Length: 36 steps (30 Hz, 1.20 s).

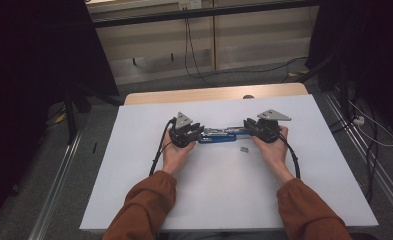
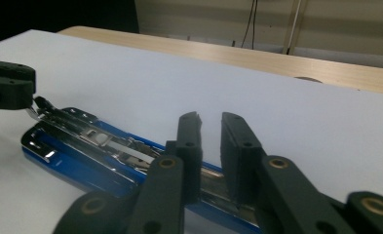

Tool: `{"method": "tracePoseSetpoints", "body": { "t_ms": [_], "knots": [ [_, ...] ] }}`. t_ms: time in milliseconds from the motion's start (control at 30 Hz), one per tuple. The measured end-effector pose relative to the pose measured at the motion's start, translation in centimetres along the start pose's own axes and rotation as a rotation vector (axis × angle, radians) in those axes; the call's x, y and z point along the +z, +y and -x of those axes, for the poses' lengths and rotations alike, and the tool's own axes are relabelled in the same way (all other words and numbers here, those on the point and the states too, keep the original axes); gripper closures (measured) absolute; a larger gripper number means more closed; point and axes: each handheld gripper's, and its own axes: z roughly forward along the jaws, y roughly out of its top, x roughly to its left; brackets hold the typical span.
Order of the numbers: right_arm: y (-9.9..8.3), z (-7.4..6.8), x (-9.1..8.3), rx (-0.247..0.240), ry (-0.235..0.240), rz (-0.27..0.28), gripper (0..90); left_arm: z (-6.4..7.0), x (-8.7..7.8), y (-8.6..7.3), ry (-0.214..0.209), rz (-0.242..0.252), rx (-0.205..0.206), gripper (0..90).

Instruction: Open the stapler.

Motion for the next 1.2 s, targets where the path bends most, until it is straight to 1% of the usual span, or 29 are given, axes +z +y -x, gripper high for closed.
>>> {"method": "tracePoseSetpoints", "body": {
  "t_ms": [67, 100, 133, 167, 200, 233, 300, 333, 400, 433, 500, 533, 567, 600, 633, 667, 700, 767, 800, 867, 933, 1000, 1067, 1133, 1167, 1200],
  "knots": [
    [0.1, -0.1, -0.1, -0.009, -0.004, 0.003, 73.3, -0.1, -0.1, 0.0, 0.001, 0.002, -0.014, 64.5],
    [0.2, -0.1, -0.2, -0.004, 0.008, 0.008, 70.1, -0.1, -0.1, 0.1, 0.012, 0.005, -0.018, 60.0],
    [0.3, -0.1, -0.3, 0.0, 0.017, 0.014, 65.5, -0.1, -0.2, 0.1, 0.026, 0.001, -0.024, 53.4],
    [0.3, -0.1, -0.3, 0.0, 0.015, 0.015, 59.9, -0.2, -0.2, 0.1, 0.028, 0.002, -0.031, 48.4],
    [0.3, 0.0, -0.3, 0.0, 0.013, 0.013, 56.5, -0.3, -0.2, 0.1, 0.021, 0.004, -0.035, 46.2],
    [0.4, 0.0, -0.4, 0.0, 0.01, 0.012, 54.4, -0.5, -0.3, 0.1, 0.024, 0.001, -0.036, 44.2],
    [0.4, 0.2, -0.4, 0.004, 0.007, 0.012, 46.4, -0.6, -0.4, 0.1, 0.041, -0.004, -0.034, 37.1],
    [0.3, 0.2, -0.4, 0.003, -0.002, 0.01, 42.5, -0.6, -0.4, 0.1, 0.055, -0.014, -0.025, 34.1],
    [0.3, 0.3, -0.4, 0.015, 0.005, 0.006, 36.9, -0.7, -0.4, 0.1, 0.071, -0.025, -0.013, 29.0],
    [0.3, 0.3, -0.4, 0.012, 0.002, 0.006, 33.0, -0.8, -0.5, 0.0, 0.072, -0.025, -0.016, 25.9],
    [0.3, 0.3, -0.5, 0.004, 0.002, 0.0, 28.3, -0.9, -0.5, 0.0, 0.078, -0.034, -0.013, 20.5],
    [0.3, 0.3, -0.5, 0.001, -0.003, -0.005, 26.2, -0.9, -0.5, 0.0, 0.076, -0.028, -0.028, 16.7],
    [0.3, 0.3, -0.6, -0.002, -0.008, -0.004, 24.6, -0.9, -0.6, 0.0, 0.063, -0.029, -0.043, 11.5],
    [0.3, 0.4, -0.7, -0.004, -0.008, -0.003, 22.0, -0.9, -0.8, 0.1, 0.065, -0.038, -0.05, 8.8],
    [0.3, 0.4, -0.7, -0.008, -0.013, 0.0, 18.4, -0.8, -0.9, 0.1, 0.065, -0.043, -0.05, 7.0],
    [0.4, 0.4, -0.9, -0.011, -0.019, -0.001, 16.0, -0.8, -1.1, 0.0, 0.064, -0.047, -0.039, 4.2],
    [0.4, 0.5, -1.0, -0.012, -0.023, 0.0, 13.7, -0.8, -1.4, 0.0, 0.058, -0.036, -0.041, 3.0],
    [0.3, 0.6, -1.2, -0.01, -0.021, 0.0, 10.5, -1.0, -1.8, -0.1, 0.046, -0.033, -0.046, 3.3],
    [0.3, 0.7, -1.3, -0.001, -0.015, -0.001, 8.8, -1.0, -1.9, -0.1, 0.045, -0.027, -0.064, 3.4],
    [0.2, 0.8, -1.4, -0.004, -0.011, -0.007, 7.1, -1.0, -2.3, -0.2, 0.036, -0.023, -0.081, 3.3],
    [0.1, 0.9, -1.6, -0.004, -0.012, -0.015, 7.2, -1.0, -2.7, -0.3, 0.023, -0.016, -0.071, 3.3],
    [0.2, 1.1, -1.6, -0.012, -0.012, -0.016, 6.8, -0.9, -3.2, -0.4, 0.029, -0.007, -0.064, 3.4],
    [0.2, 1.2, -1.7, -0.015, -0.011, -0.016, 7.4, -0.8, -3.7, -0.4, 0.037, -0.012, -0.057, 3.5],
    [0.2, 1.0, -1.8, -0.032, -0.013, -0.039, 6.7, -0.8, -4.3, -0.7, 0.024, -0.014, -0.068, 3.7],
    [0.2, 1.0, -1.9, -0.043, -0.015, -0.047, 6.5, -0.8, -4.5, -0.9, 0.024, -0.015, -0.066, 3.7],
    [0.1, 0.9, -2.0, -0.048, -0.013, -0.052, 6.4, -0.8, -4.8, -1.1, 0.028, -0.02, -0.073, 3.7]
  ]
}}
